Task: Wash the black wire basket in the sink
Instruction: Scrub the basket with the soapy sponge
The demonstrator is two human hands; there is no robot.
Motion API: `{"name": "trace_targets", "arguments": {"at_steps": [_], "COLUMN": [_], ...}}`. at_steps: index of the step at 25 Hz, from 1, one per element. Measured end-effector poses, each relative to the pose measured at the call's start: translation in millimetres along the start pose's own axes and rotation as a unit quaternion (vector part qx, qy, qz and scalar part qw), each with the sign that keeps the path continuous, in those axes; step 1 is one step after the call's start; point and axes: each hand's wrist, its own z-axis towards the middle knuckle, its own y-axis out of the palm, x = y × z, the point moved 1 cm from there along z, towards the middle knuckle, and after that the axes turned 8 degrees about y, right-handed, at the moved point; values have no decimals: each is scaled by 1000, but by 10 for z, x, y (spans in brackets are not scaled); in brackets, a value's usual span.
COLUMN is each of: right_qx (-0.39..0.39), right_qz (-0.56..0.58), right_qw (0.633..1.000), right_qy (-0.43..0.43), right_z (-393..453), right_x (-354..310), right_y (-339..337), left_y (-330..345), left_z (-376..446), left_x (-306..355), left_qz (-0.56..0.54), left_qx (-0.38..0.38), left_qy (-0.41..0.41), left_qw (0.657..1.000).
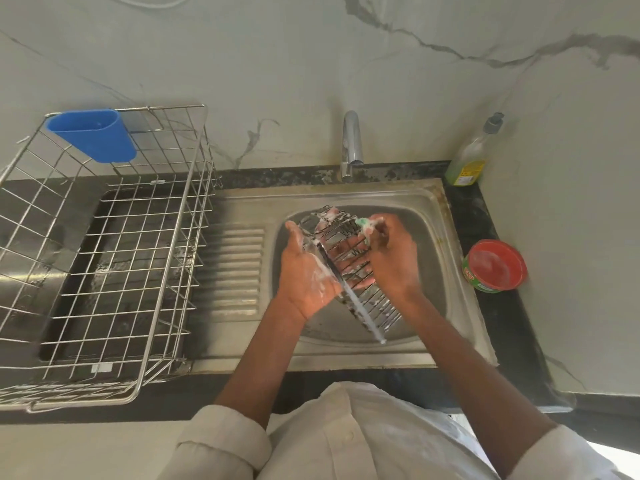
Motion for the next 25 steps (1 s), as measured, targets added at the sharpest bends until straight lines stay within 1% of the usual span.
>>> {"name": "trace_targets", "arguments": {"at_steps": [2, 4, 6, 8, 9, 10, 11, 12, 13, 14, 17, 19, 21, 22, 23, 24, 25], "right_qx": [21, 67, 70, 61, 66, 79, 97, 111, 113, 103, 55, 43, 47, 73, 108, 145, 166], "right_qz": [-93, -168, -226, -226, -211, -189, -169, -153, -144, -133, -87, -130, -191, -211, -217, -212, -197], "right_qw": [992, 966, 940, 927, 928, 938, 952, 963, 970, 972, 965, 950, 932, 931, 941, 953, 961], "right_qy": [-85, -183, -247, -292, -299, -280, -238, -191, -162, -165, -242, -282, -306, -289, -238, -164, -97], "right_z": [14, -81, -220, -326, -335, -330, -332, -356, -389, -420, -459, -440, -398, -364, -326, -297, -273], "right_x": [-83, -191, -217, -106, 2, 127, 253, 326, 337, 270, -182, -287, -27, 187, 386, 513, 568], "right_y": [-6, 77, 239, 266, 206, 113, 15, -50, -34, 57, 419, 448, 268, 130, -11, -133, -191], "left_y": [24, 67, 133, 173, 199, 192, 184, 164, 110, 84, 47, 74, 135, 159, 142, 148, 132], "left_z": [-11, 25, 40, 27, 11, 22, 33, 42, 84, 94, 97, 74, 49, 44, 79, 77, 99], "left_x": [-11, -25, -17, 7, 20, 36, 51, 49, 43, 28, -106, -101, -42, 1, 27, 35, 21], "left_qz": [-62, -100, -135, -165, -187, -221, -243, -247, -243, -237, -194, -193, -183, -181, -191, -199, -201], "left_qx": [1, 20, 23, 28, 37, 48, 53, 58, 65, 67, 59, 59, 76, 86, 94, 102, 110], "left_qy": [4, 27, 57, 66, 73, 87, 98, 103, 106, 106, 83, 85, 88, 88, 84, 81, 81], "left_qw": [998, 994, 989, 984, 979, 970, 964, 962, 962, 963, 976, 976, 976, 976, 974, 971, 970]}}
